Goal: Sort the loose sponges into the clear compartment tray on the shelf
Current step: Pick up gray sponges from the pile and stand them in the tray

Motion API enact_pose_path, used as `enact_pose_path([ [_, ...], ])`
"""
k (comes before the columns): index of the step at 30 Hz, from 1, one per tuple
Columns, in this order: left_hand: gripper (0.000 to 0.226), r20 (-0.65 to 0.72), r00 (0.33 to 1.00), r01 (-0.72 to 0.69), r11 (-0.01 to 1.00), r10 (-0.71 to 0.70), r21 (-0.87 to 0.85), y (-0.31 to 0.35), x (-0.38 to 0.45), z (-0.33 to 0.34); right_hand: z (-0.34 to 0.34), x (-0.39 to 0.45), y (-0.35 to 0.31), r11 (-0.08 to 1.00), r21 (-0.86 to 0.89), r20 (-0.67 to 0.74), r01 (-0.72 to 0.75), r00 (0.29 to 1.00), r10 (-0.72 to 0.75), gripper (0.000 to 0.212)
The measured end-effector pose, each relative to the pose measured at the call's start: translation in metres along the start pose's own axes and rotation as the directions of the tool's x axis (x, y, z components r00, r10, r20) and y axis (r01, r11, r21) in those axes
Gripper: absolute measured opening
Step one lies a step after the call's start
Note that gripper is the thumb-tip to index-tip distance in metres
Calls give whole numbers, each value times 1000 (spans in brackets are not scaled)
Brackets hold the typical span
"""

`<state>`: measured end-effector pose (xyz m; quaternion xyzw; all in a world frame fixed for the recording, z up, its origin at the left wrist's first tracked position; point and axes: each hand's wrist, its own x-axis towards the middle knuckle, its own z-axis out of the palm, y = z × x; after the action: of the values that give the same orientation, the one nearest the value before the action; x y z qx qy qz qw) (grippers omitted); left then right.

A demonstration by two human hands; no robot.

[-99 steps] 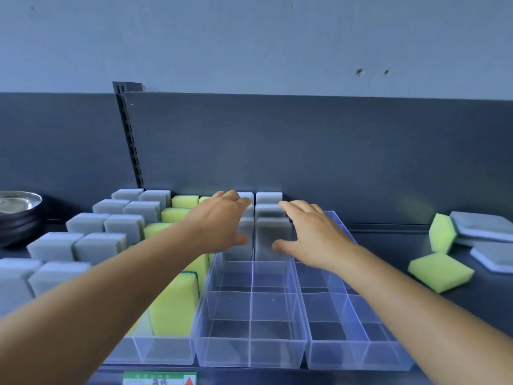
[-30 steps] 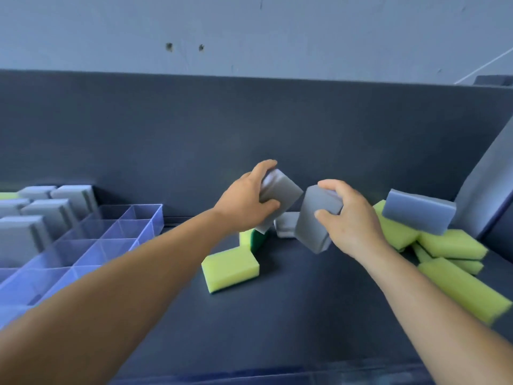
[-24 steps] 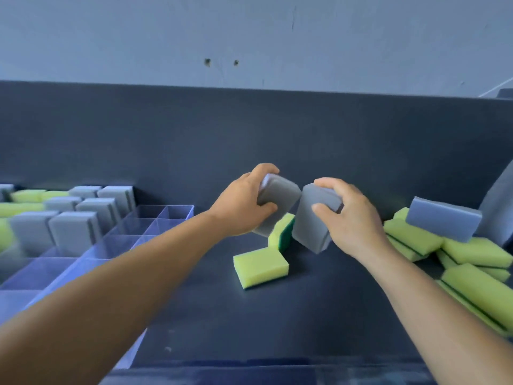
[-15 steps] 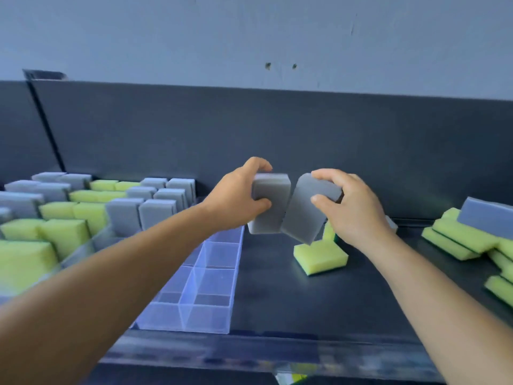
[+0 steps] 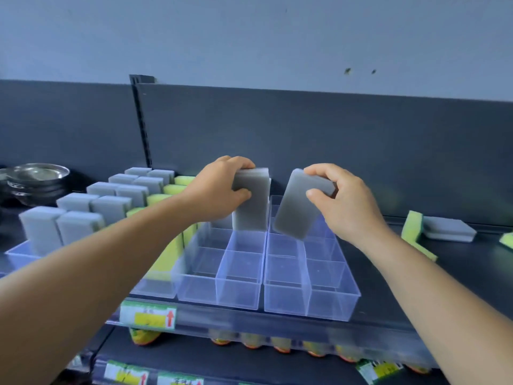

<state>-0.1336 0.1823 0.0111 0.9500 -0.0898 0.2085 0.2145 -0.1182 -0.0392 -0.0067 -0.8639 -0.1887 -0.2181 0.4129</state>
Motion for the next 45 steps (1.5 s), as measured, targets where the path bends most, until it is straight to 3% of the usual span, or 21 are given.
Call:
enact_pose_path([
  [10,46,98,990,95,995,-99,40,-54,-23,-15,56,6,-28,999,37,122,12,992,-17,29],
  [16,47,152,983,85,990,-101,110,-58,-24,-10,71,5,-24,999,-49,208,13,978,-2,33],
  [25,42,233,971,-38,919,-59,392,-53,-20,8,93,4,-22,947,-283,346,149,937,-43,34],
  [33,57,271,961,-75,893,-54,444,-53,-17,10,88,-2,-22,946,-284,367,155,929,-43,42],
  [39,65,222,972,-164,894,75,416,-27,-14,7,56,-12,-21,920,-360,346,156,938,-24,67],
  [45,61,245,947,-288,886,208,363,29,-1,32,10,-23,3,862,-501,309,76,946,96,77],
])
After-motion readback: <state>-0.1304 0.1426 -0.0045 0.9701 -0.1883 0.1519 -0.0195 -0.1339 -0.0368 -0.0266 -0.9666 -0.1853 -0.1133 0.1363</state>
